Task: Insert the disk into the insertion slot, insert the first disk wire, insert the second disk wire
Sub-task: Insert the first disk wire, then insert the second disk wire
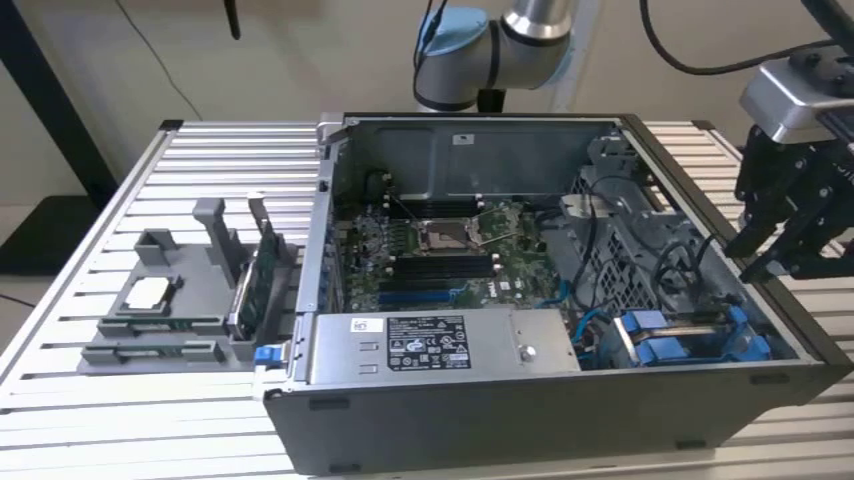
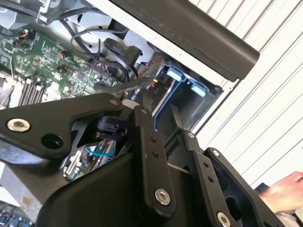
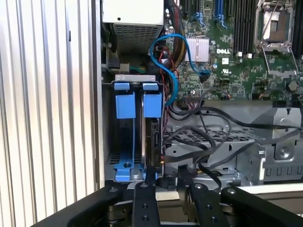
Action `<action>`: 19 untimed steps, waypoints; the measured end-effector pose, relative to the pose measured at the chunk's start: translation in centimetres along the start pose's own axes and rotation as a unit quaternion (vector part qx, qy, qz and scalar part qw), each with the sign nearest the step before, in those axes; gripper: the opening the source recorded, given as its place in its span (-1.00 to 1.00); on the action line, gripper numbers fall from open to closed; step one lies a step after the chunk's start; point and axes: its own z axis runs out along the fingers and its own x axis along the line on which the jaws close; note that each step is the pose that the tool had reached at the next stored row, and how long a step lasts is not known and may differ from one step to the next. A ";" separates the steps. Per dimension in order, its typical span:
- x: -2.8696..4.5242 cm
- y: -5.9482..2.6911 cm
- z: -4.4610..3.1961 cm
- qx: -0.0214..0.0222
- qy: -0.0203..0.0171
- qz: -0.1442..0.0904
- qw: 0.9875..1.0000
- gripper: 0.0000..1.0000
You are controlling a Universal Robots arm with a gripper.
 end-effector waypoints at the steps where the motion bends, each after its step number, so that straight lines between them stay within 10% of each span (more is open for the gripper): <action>1: -0.03 -0.01 -0.22 0.000 0.000 0.000 1.000 -0.34; 19: -0.15 -0.06 -1.16 0.000 0.000 0.000 1.000 -0.34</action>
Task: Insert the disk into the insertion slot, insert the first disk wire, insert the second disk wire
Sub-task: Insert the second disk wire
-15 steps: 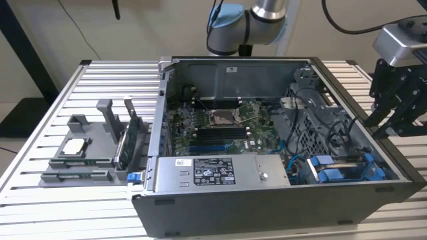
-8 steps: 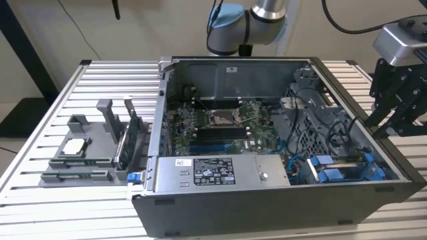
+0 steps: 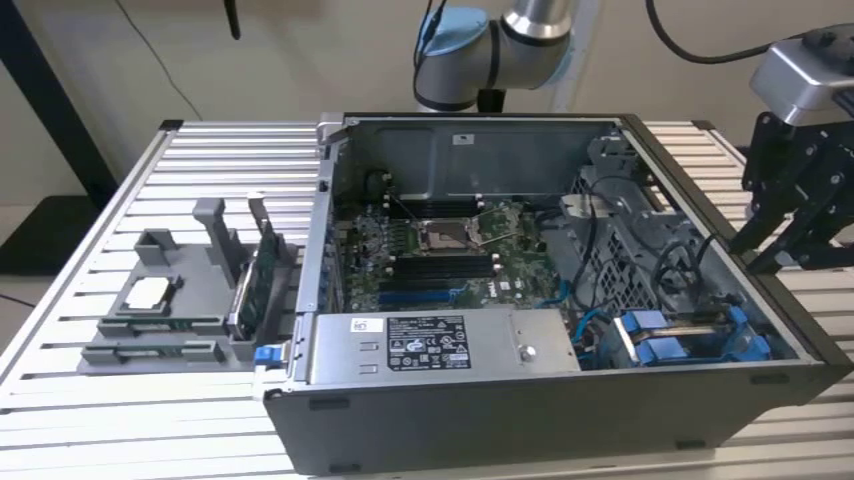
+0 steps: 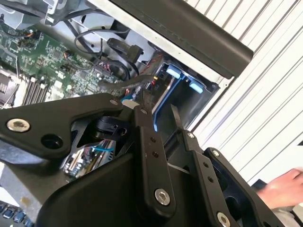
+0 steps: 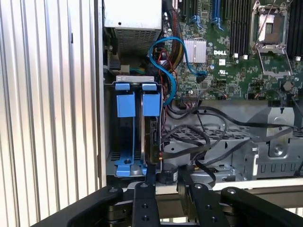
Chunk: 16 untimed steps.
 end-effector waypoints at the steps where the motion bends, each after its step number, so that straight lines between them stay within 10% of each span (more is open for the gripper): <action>1: -0.02 -0.01 -0.18 0.000 0.000 0.000 1.000 -0.34; 16: -0.80 -0.23 -0.46 0.000 0.000 0.000 1.000 -0.34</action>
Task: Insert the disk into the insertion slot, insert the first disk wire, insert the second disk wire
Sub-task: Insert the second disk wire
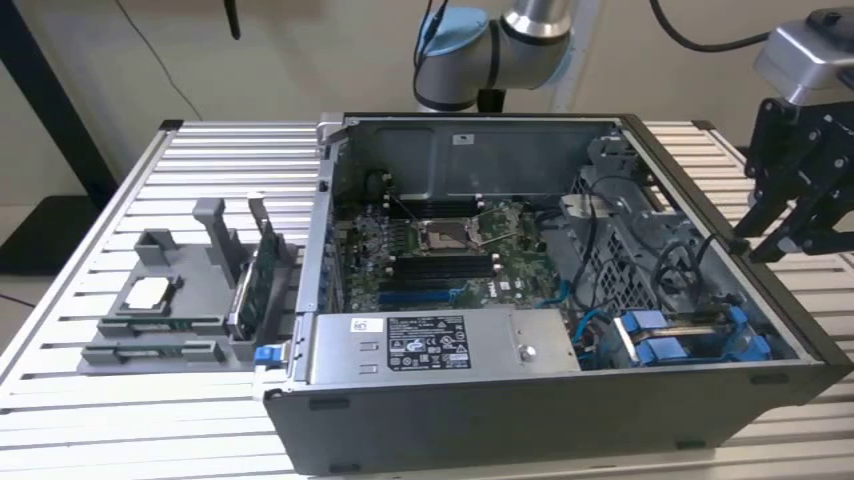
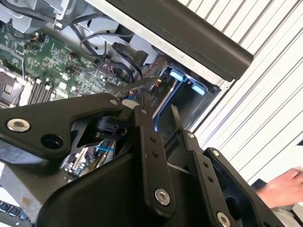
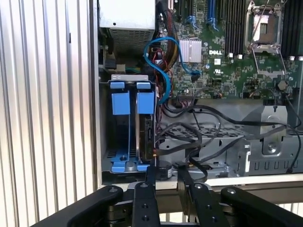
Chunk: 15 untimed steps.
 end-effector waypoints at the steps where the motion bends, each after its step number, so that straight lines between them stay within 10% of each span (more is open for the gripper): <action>1: -0.10 -0.02 0.02 0.000 0.000 0.000 1.000 -0.34; 15: -0.61 -0.03 0.03 0.000 0.000 0.000 1.000 -0.34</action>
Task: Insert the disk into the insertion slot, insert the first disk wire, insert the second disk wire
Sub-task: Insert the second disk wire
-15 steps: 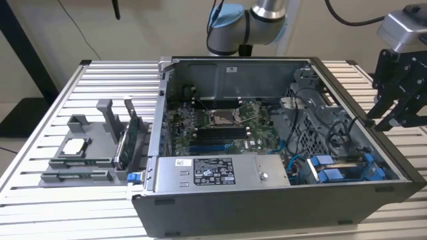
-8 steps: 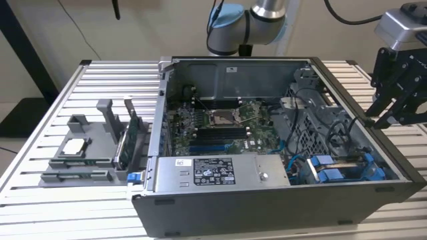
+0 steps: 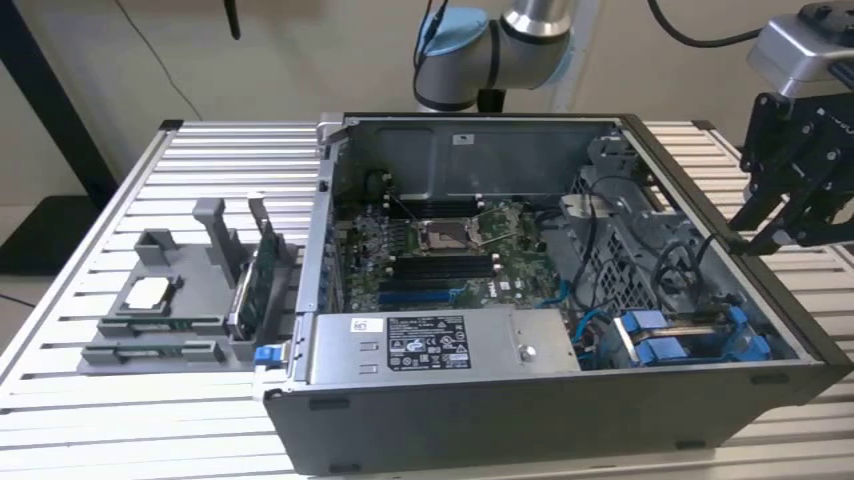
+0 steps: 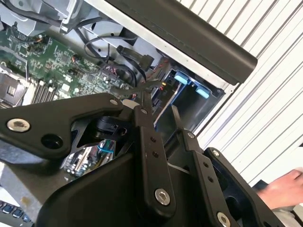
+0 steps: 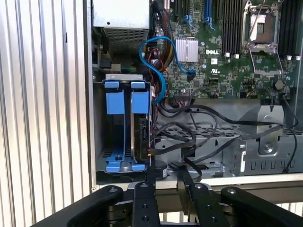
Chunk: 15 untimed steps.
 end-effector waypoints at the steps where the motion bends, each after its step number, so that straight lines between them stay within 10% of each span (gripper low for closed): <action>1: -0.05 0.00 -0.05 0.000 0.000 0.000 1.000 -0.34; 15: -1.27 -1.15 0.68 -0.001 0.001 -0.001 1.000 -0.34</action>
